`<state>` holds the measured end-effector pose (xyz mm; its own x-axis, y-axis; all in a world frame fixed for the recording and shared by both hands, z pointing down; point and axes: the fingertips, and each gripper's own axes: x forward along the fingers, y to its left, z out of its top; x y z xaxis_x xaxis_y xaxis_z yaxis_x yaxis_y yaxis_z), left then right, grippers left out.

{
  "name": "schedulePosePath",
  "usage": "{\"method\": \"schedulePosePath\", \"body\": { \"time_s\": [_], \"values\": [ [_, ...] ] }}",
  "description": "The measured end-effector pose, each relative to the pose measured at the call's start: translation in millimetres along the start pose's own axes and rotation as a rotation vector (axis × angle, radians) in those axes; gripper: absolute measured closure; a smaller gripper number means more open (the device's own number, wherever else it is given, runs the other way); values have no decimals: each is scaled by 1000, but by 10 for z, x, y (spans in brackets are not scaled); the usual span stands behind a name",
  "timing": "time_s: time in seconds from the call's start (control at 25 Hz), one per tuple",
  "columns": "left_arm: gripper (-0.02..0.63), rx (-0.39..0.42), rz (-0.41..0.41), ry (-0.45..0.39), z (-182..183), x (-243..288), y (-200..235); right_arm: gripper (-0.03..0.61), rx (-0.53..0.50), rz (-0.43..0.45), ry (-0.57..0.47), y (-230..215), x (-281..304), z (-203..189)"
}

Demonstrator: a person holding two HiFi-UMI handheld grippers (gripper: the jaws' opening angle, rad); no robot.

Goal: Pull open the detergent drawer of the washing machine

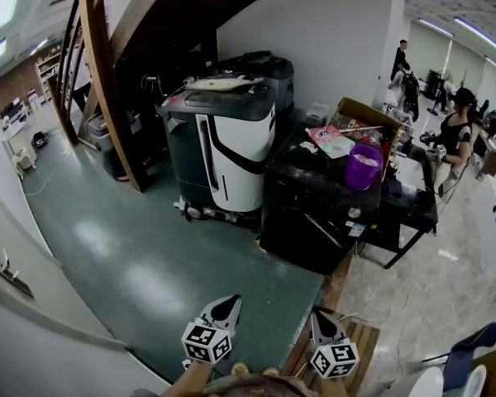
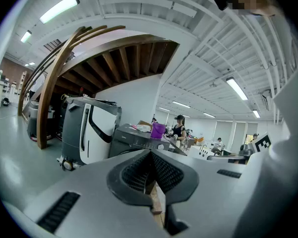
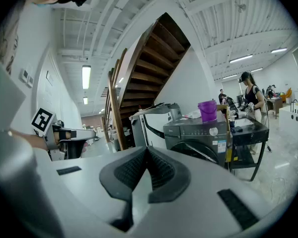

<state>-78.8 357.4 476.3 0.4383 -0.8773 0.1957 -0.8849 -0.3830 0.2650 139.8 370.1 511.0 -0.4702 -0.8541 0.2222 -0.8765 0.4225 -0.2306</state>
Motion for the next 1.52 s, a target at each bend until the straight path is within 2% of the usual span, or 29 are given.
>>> {"method": "schedulePosePath", "body": {
  "time_s": [0.24,0.64,1.08,1.52],
  "values": [
    [592,-4,13,-9,13,22,54,577,-19,7,4,14,60,26],
    [592,-8,-11,-8,20,60,157,574,-16,-31,5,50,96,56],
    [592,-19,-109,-22,76,125,420,574,-25,-85,12,310,298,-79],
    [592,-44,-100,-15,47,216,757,574,-39,-74,35,477,640,-83]
  ]
}}
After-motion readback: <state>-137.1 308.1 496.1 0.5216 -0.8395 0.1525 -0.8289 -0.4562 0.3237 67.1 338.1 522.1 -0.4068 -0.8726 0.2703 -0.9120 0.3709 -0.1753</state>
